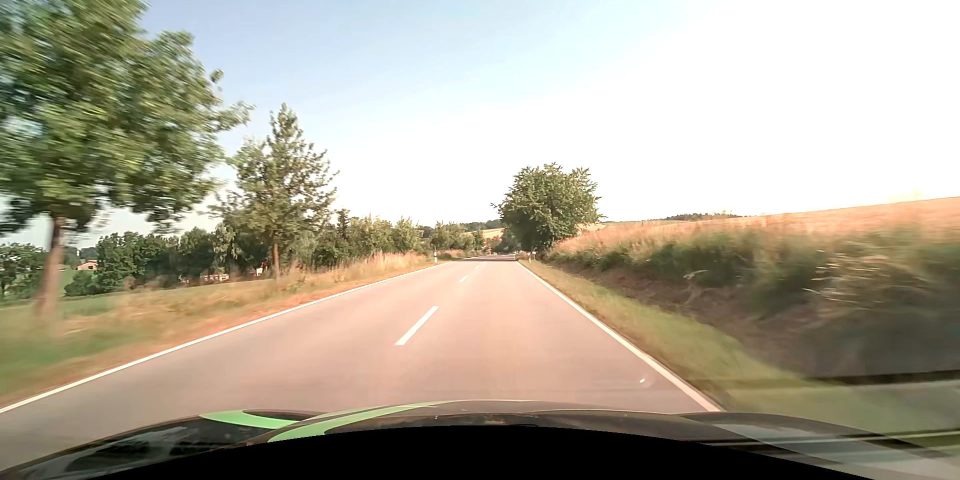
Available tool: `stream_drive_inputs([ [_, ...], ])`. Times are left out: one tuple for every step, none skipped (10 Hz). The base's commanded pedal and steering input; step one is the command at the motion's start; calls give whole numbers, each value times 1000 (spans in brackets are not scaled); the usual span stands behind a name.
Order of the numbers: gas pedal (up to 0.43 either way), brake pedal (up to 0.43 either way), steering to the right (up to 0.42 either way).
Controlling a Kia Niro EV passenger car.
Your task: Follow the waypoints while adhering to traffic rules and regulations
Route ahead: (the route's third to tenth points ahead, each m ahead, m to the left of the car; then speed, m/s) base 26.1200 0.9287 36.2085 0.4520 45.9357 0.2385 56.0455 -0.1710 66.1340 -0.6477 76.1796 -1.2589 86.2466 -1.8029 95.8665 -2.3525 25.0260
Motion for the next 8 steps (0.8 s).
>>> stream_drive_inputs([
  [220, 0, 8],
  [220, 0, 8],
  [220, 0, 8],
  [220, 0, 8],
  [220, 0, 8],
  [220, 0, 8],
  [220, 0, 7],
  [220, 0, 7],
])
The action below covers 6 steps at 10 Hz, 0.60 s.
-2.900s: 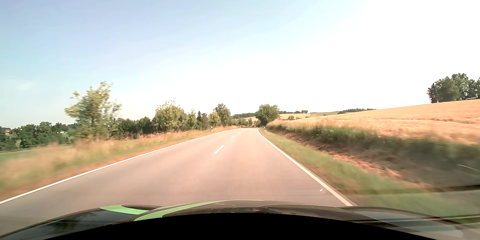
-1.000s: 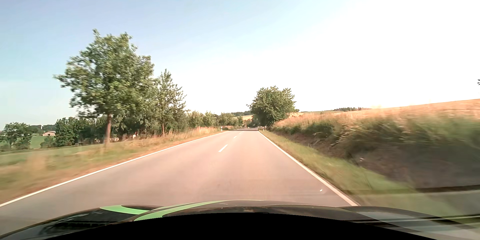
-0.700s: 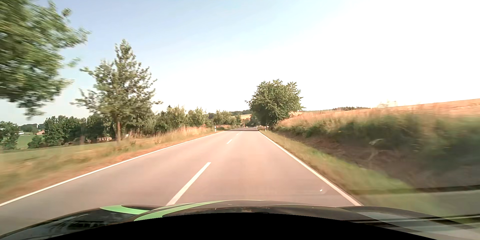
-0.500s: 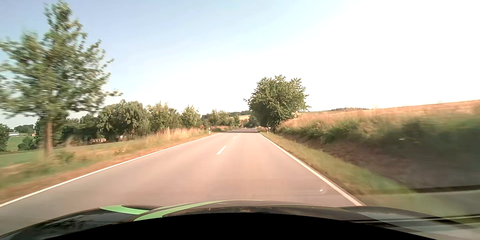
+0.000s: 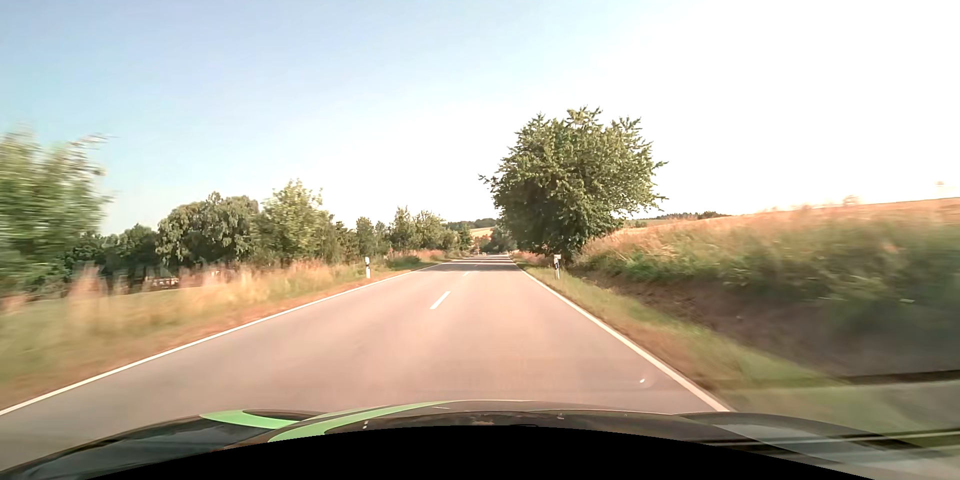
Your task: Follow the waypoints while adhering to traffic rules and regulations
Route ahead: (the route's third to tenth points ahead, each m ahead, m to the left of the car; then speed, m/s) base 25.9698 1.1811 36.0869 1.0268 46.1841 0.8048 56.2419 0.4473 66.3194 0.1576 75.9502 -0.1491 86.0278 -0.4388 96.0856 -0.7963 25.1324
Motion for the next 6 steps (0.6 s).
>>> stream_drive_inputs([
  [209, 0, 7],
  [209, 0, 6],
  [209, 0, 5],
  [209, 0, 5],
  [197, 0, 5],
  [189, 0, 4],
])
